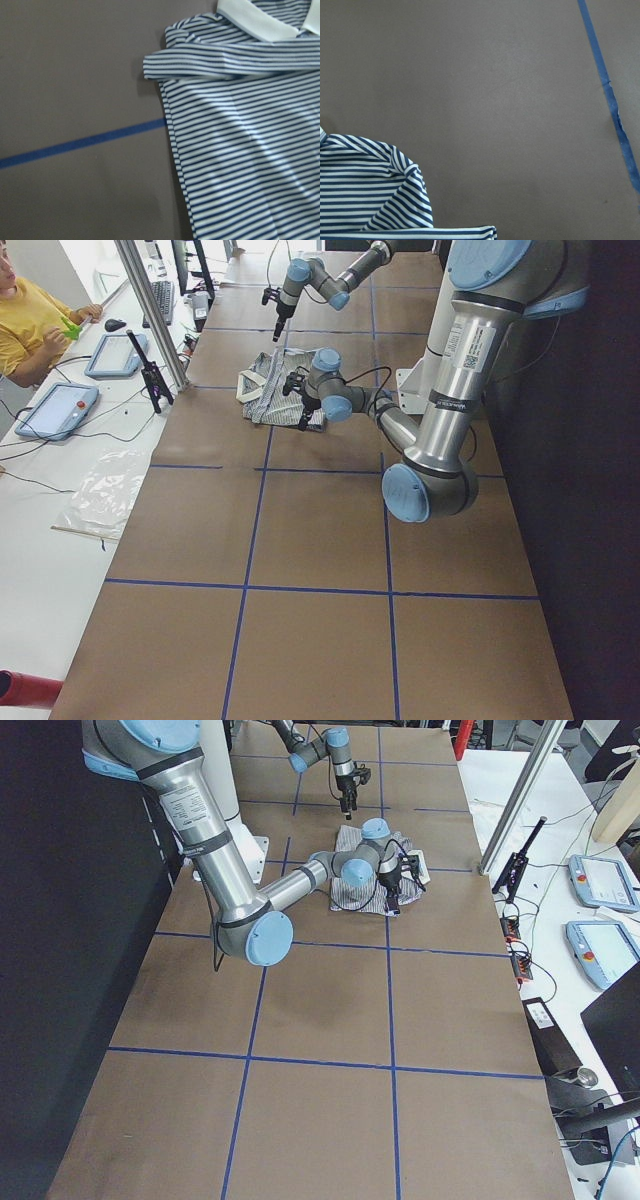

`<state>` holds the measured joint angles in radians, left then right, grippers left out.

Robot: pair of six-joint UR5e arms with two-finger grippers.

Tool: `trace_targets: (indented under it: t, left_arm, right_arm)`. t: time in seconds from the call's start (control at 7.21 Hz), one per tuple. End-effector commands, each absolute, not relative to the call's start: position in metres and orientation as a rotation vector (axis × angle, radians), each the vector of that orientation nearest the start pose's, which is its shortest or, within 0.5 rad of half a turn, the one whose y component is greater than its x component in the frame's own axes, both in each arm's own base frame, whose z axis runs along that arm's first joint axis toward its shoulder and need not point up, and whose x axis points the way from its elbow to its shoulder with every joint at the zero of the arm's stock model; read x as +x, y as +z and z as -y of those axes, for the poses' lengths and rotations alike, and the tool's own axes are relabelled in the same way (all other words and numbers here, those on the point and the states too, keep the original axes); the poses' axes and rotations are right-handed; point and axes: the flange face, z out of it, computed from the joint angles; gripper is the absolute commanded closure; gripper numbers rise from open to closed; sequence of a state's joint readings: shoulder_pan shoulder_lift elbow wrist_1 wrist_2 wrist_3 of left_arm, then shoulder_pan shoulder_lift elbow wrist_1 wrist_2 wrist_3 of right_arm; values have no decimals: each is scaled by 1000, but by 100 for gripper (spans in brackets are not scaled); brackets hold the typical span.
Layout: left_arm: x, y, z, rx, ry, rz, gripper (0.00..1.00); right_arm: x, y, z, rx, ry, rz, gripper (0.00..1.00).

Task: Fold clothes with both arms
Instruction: 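Draw both grippers back from the folded shirt, then grasp the shirt's side with the left gripper and drag it, rotating it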

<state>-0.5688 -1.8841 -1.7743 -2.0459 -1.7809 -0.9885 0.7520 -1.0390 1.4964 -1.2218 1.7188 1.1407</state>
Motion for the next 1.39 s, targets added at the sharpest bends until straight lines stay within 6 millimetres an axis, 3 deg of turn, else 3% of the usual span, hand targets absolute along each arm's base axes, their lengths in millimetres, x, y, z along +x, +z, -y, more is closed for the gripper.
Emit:
trace_targets:
  t: [0.0,0.42,0.56,0.83,0.97,1.11,1.25]
  left_arm:
    - [485,353,392,332,54,-948,52]
    - [490,352,393,330,55,-949,52]
    - [495,348,393,331,57,-955,61]
    - [496,351,393,328,60,-950,93]
    - [495,350,393,331,61,-950,100]
    - [489,353,398,345,68,-942,100]
    - [464,355,424,417,111,-910,100]
  right_arm:
    - [-433,352,571,337,246,752,0]
    - [-432,353,572,337,248,750,0]
    - [-432,354,572,336,248,749,0]
    - [-431,354,572,337,248,749,0]
    - [-431,355,572,337,248,747,0]
    - [-431,355,572,337,248,747,0]
    - [-430,355,573,337,250,747,0]
